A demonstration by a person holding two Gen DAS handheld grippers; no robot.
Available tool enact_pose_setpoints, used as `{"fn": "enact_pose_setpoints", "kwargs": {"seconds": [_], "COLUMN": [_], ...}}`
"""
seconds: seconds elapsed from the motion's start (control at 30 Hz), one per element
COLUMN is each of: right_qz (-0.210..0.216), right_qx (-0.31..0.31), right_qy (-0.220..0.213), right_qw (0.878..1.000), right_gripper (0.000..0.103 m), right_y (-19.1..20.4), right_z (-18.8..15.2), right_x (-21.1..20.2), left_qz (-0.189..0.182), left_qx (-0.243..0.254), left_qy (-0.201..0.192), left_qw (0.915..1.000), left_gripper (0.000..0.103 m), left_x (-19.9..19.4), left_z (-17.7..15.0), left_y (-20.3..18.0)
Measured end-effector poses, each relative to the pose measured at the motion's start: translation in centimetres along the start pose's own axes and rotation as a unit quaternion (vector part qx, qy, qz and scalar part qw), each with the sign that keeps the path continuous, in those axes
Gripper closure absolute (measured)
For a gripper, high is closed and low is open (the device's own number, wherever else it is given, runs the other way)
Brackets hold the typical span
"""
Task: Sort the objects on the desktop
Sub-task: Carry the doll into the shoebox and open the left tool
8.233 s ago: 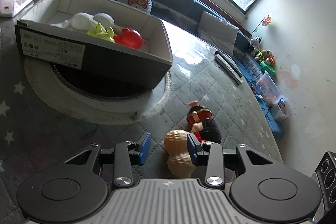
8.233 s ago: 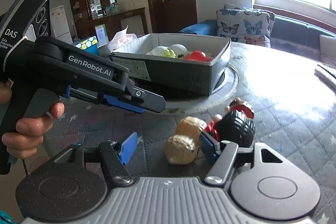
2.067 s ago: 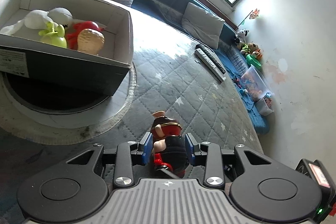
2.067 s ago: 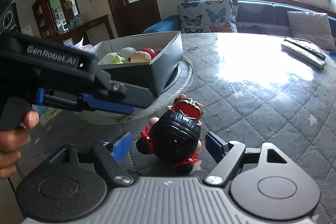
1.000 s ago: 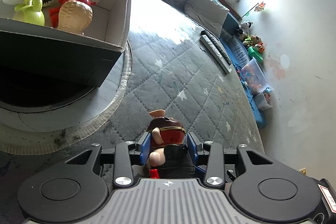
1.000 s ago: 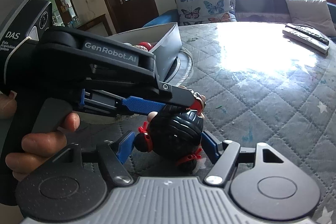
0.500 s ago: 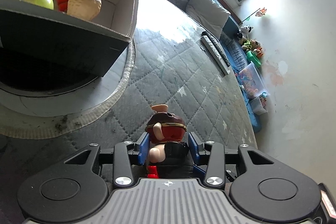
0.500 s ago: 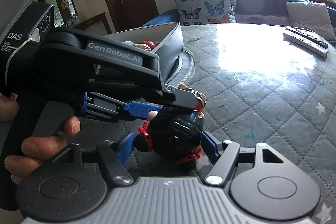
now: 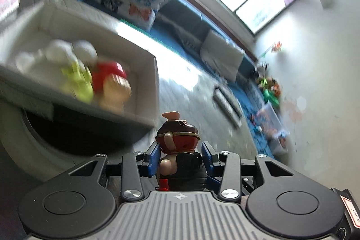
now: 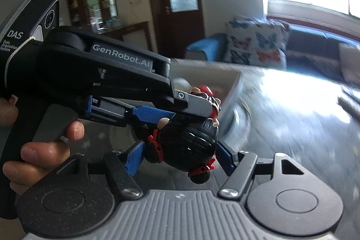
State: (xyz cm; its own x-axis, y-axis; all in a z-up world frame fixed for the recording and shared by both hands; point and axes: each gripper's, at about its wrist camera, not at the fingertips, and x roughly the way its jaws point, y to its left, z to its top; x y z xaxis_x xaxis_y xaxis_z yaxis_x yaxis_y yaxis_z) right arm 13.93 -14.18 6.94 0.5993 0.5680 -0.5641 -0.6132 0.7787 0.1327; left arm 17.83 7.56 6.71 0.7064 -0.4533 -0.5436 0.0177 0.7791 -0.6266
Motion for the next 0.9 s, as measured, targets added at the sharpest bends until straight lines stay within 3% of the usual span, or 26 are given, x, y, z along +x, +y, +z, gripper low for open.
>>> {"fn": "enact_pose_setpoints", "kwargs": {"seconds": [0.2,0.47,0.67,0.9], "right_qz": [0.027,0.047,0.053,0.056], "right_qx": [-0.032,-0.036,-0.03,-0.031], "right_qy": [-0.01,0.007,0.036,0.062], "right_qw": [0.999,0.998,0.997,0.996], "right_gripper": [0.033,0.033,0.033,0.033], "right_y": [1.0,0.3,-0.6,-1.1], "right_z": [4.8,8.8,9.2,9.1], "right_x": [3.9,10.6,14.3,17.3], "left_qz": [0.022,0.039,0.046,0.043], "left_qx": [0.001,-0.019,-0.044,-0.08], "left_qy": [-0.036,-0.041,-0.022,-0.007], "left_qw": [0.9991,0.9982,0.9977,0.9958], "left_gripper": [0.06,0.06,0.06,0.06], "left_x": [-0.7,2.3,5.0,6.4], "left_z": [4.8,9.8,11.7,11.5], "left_y": [1.5,5.3,8.3,10.7]}}
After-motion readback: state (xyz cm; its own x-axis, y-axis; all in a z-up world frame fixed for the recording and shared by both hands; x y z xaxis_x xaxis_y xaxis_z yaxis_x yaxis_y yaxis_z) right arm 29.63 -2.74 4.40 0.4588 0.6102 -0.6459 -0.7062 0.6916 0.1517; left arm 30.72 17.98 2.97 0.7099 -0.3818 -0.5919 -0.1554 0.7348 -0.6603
